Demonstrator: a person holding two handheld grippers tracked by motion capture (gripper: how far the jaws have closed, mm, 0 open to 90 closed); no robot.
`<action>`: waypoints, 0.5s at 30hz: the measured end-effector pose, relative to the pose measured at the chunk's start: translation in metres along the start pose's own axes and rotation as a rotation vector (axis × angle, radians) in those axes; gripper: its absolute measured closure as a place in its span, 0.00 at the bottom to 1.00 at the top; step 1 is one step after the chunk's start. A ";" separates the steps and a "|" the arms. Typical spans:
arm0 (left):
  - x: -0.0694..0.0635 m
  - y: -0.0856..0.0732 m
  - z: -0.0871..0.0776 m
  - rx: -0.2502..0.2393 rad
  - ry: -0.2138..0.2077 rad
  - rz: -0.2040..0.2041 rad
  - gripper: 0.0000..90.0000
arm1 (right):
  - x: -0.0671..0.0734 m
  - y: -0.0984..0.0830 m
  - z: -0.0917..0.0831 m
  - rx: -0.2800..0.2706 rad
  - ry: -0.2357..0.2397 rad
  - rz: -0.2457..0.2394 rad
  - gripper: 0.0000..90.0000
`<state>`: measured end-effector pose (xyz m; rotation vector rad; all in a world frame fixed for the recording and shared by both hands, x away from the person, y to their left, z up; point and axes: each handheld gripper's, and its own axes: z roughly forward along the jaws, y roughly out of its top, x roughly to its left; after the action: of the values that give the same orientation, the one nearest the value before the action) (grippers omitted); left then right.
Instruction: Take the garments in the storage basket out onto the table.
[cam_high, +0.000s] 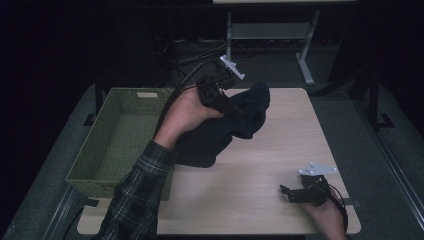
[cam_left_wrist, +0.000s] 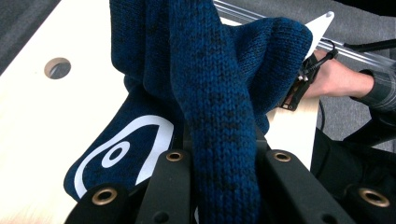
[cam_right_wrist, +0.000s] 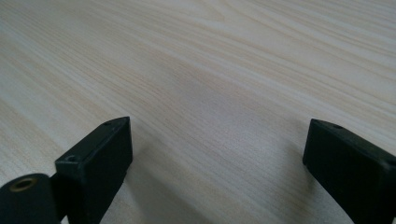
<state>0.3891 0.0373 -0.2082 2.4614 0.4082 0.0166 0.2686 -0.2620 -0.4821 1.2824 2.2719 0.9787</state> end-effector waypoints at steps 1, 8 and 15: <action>-0.001 0.001 0.003 0.000 -0.003 0.004 0.87 | 0.000 0.000 0.000 0.001 0.000 0.003 0.09; -0.007 0.008 0.025 0.005 -0.018 0.008 0.87 | -0.001 0.000 0.000 -0.001 -0.004 0.001 0.09; -0.010 0.008 0.050 0.004 -0.047 -0.004 0.87 | -0.001 0.000 0.000 0.001 -0.003 0.002 0.09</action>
<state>0.3869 -0.0011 -0.2425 2.4594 0.3930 -0.0436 0.2692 -0.2626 -0.4820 1.2858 2.2698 0.9762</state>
